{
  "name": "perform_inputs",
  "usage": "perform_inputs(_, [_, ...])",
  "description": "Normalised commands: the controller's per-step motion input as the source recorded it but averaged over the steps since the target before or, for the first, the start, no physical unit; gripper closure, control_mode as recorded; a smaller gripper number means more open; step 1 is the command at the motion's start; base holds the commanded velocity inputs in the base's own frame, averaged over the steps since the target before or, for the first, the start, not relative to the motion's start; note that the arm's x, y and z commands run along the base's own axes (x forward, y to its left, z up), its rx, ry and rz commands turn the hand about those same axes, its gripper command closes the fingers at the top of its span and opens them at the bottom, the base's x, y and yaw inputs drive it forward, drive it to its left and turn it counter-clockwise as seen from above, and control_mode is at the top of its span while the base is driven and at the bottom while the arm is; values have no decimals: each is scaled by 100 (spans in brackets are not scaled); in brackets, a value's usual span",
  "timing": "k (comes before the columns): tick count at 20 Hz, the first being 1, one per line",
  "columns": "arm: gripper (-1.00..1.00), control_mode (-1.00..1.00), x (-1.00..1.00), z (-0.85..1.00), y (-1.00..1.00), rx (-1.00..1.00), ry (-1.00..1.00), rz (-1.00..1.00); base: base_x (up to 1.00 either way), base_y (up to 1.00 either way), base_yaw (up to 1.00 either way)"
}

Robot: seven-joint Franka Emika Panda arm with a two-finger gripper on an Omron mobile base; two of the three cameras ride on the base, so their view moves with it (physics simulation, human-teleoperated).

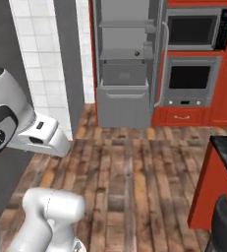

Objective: Gather the cucumber and avocado from the fridge and place them on a tray on the dining counter. Then gather the fishs from the fridge and place them on the other tray.

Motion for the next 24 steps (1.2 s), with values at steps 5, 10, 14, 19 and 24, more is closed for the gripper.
perform_inputs(5, [-100, 100, 0, 0, 0, 0, 0, 0, 100, 0, 34])
perform_inputs(10, [-100, 100, 0, 0, 0, 0, 0, 0, 100, 0, 13])
perform_inputs(14, [-100, 100, 0, 0, 0, 0, 0, 0, 100, -1, 3])
perform_inputs(19, [-100, 100, 0, 0, 0, 0, 0, 0, 100, -4, 1])
perform_inputs(24, [-100, 100, 0, 0, 0, 0, 0, 0, 100, -4, 5])
